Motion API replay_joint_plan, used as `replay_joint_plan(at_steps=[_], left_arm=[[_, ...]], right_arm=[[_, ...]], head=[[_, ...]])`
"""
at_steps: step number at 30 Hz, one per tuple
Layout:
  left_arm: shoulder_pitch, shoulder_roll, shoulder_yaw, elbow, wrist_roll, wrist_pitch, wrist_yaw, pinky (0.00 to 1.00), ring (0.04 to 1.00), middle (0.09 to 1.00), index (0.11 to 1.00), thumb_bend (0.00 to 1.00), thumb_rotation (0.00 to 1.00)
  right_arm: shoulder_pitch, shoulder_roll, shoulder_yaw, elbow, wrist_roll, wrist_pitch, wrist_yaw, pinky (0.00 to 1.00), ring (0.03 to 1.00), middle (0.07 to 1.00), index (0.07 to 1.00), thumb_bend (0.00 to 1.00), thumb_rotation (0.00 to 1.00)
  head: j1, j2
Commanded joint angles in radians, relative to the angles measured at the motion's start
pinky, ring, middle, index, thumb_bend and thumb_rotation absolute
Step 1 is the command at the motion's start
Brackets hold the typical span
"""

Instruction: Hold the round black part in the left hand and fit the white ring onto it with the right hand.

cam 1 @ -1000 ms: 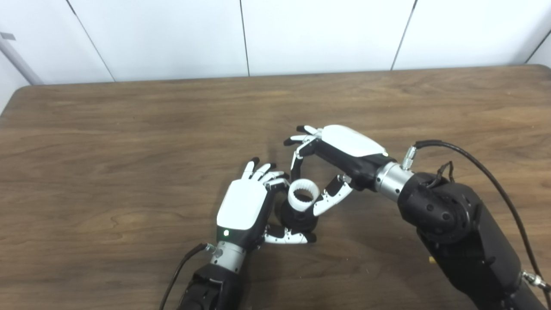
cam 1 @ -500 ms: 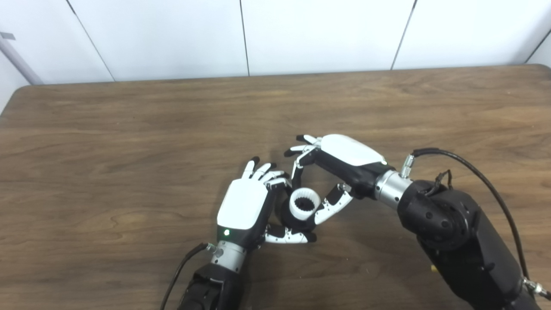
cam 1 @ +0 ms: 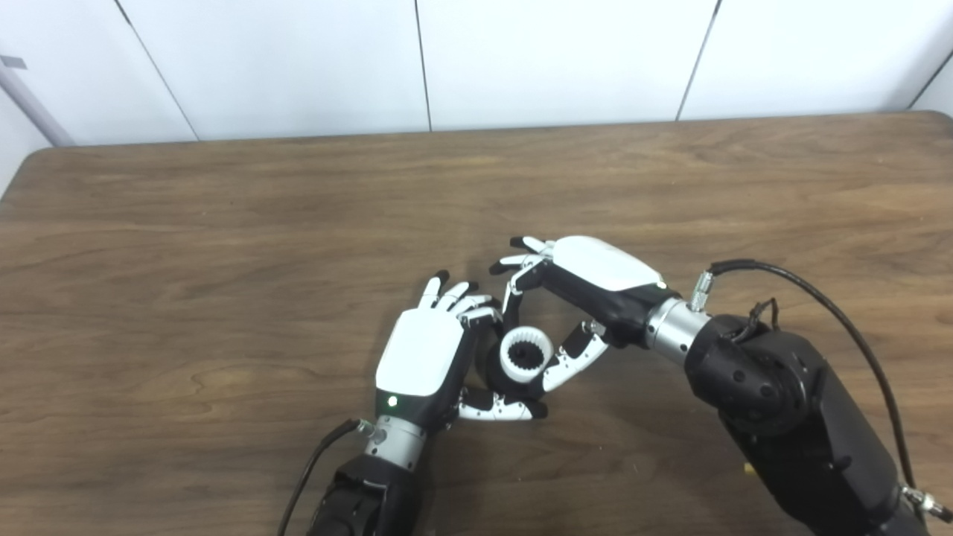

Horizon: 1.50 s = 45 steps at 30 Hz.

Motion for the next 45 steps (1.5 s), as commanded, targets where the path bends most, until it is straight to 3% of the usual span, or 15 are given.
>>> replay_joint_plan(at_steps=[1, 45], left_arm=[[-0.015, -0.004, -0.004, -0.014, 0.013, 0.004, 0.005, 1.0, 0.888, 0.772, 0.483, 0.52, 0.05], [-0.025, -0.014, -0.011, -0.005, 0.014, 0.021, 0.007, 1.0, 0.894, 0.775, 0.483, 0.52, 0.05]], right_arm=[[-0.015, 0.006, -0.009, -0.006, -0.01, -0.023, -0.023, 1.0, 1.0, 0.886, 0.484, 0.52, 0.13], [-0.022, 0.027, -0.011, 0.016, -0.024, -0.037, -0.034, 1.0, 1.0, 0.881, 0.484, 0.52, 0.13]], head=[[0.001, 0.0], [0.011, 0.01]])
